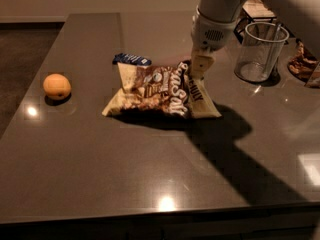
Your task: Move brown chip bag near rxbar blueberry
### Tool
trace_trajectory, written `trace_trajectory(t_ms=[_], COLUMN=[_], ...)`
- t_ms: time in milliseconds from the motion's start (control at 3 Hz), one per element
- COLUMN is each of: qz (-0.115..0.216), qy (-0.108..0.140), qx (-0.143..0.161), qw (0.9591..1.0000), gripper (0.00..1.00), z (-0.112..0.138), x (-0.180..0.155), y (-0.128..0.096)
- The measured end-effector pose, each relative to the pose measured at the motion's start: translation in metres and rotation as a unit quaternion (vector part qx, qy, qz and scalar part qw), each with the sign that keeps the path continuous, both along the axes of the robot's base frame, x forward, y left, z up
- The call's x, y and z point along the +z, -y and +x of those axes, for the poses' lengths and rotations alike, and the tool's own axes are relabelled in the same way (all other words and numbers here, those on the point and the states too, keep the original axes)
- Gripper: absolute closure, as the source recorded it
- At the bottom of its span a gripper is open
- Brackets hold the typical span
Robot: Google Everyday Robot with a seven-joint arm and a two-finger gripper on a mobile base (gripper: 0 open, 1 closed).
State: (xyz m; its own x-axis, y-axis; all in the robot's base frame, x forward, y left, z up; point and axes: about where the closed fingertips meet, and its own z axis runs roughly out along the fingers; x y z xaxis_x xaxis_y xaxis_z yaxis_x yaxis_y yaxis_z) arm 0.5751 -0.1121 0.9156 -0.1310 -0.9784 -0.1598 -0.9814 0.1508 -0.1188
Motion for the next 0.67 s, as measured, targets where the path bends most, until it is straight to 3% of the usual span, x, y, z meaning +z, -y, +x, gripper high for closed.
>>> trace_trajectory(t_ms=[333, 667], qz=[0.028, 0.042], qy=[0.001, 0.005], qx=[-0.028, -0.045], qw=[0.9992, 0.9981], gripper=[1.00, 0.82], z=[0.040, 0.065], x=[0.005, 0.008], y=[-0.012, -0.025])
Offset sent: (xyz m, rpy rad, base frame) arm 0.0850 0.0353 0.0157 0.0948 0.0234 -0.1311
